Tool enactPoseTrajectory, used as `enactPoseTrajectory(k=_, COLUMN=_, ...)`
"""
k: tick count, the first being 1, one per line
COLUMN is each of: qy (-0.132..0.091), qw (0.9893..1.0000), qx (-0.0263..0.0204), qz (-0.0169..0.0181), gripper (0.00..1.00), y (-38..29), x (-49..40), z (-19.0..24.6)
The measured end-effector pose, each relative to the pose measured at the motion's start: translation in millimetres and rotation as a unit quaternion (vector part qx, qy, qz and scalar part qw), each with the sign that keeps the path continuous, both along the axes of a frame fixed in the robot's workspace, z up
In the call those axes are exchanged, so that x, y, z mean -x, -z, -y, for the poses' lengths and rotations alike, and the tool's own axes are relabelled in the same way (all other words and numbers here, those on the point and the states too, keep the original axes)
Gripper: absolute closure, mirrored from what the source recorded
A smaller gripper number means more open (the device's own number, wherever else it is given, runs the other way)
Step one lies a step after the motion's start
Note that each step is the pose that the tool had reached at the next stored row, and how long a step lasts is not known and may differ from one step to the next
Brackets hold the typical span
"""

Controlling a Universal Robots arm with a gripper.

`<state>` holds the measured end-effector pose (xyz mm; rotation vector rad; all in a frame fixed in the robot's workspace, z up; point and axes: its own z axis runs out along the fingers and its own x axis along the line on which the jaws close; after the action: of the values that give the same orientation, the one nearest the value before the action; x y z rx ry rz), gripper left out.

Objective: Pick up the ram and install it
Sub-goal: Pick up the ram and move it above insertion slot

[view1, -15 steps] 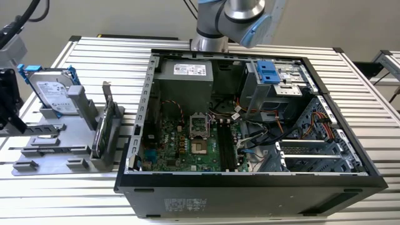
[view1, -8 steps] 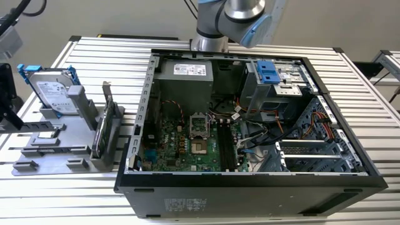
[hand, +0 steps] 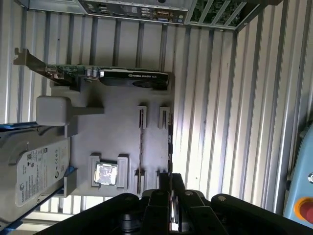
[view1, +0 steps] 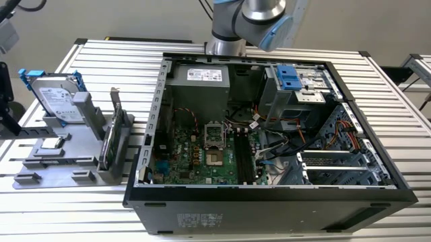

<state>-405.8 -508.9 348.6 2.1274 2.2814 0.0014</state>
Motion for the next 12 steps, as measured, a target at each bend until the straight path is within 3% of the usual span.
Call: enactPoseTrajectory(k=12, qy=0.0, qw=1.0, qx=0.0, qz=0.0, gripper=1.0, y=-16.5, x=0.0, z=0.0)
